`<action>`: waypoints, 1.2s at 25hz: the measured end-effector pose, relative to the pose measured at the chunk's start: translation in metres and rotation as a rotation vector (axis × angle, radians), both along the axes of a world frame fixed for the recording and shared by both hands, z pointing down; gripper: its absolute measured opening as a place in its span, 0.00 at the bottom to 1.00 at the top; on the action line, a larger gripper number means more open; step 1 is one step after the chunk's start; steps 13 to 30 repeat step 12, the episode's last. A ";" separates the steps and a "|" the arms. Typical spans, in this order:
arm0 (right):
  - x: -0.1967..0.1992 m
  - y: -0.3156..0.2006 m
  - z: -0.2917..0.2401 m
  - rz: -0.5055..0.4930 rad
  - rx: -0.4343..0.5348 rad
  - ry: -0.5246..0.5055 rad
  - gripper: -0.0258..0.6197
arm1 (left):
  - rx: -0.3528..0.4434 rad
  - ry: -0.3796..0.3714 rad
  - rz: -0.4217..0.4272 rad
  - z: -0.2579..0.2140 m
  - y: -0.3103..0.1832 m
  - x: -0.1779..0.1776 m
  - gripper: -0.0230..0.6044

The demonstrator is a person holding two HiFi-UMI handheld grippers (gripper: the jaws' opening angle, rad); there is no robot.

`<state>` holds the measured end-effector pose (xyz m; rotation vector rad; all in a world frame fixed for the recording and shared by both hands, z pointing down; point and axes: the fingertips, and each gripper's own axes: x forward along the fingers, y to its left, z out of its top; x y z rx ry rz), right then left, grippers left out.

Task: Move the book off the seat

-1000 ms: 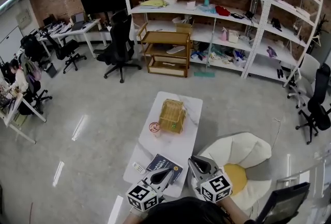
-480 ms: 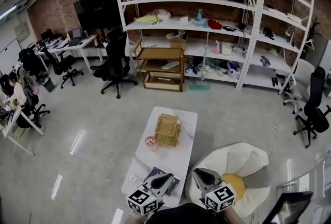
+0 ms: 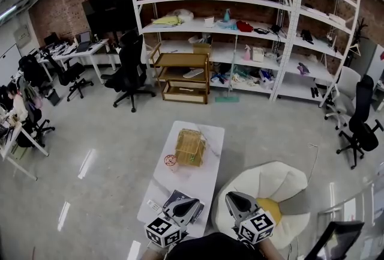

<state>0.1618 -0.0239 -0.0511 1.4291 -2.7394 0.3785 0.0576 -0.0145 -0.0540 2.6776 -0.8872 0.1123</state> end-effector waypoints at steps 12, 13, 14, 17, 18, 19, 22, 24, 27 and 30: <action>-0.005 0.020 0.005 -0.018 -0.018 -0.002 0.10 | 0.004 -0.021 -0.017 0.001 0.018 -0.007 0.05; -0.005 0.020 0.005 -0.018 -0.018 -0.002 0.10 | 0.004 -0.021 -0.017 0.001 0.018 -0.007 0.05; -0.005 0.020 0.005 -0.018 -0.018 -0.002 0.10 | 0.004 -0.021 -0.017 0.001 0.018 -0.007 0.05; -0.005 0.020 0.005 -0.018 -0.018 -0.002 0.10 | 0.004 -0.021 -0.017 0.001 0.018 -0.007 0.05; -0.005 0.020 0.005 -0.018 -0.018 -0.002 0.10 | 0.004 -0.021 -0.017 0.001 0.018 -0.007 0.05; -0.005 0.020 0.005 -0.018 -0.018 -0.002 0.10 | 0.004 -0.021 -0.017 0.001 0.018 -0.007 0.05; -0.005 0.020 0.005 -0.018 -0.018 -0.002 0.10 | 0.004 -0.021 -0.017 0.001 0.018 -0.007 0.05; -0.005 0.020 0.005 -0.018 -0.018 -0.002 0.10 | 0.004 -0.021 -0.017 0.001 0.018 -0.007 0.05; -0.005 0.020 0.005 -0.018 -0.018 -0.002 0.10 | 0.004 -0.021 -0.017 0.001 0.018 -0.007 0.05; -0.005 0.020 0.005 -0.018 -0.018 -0.002 0.10 | 0.004 -0.021 -0.017 0.001 0.018 -0.007 0.05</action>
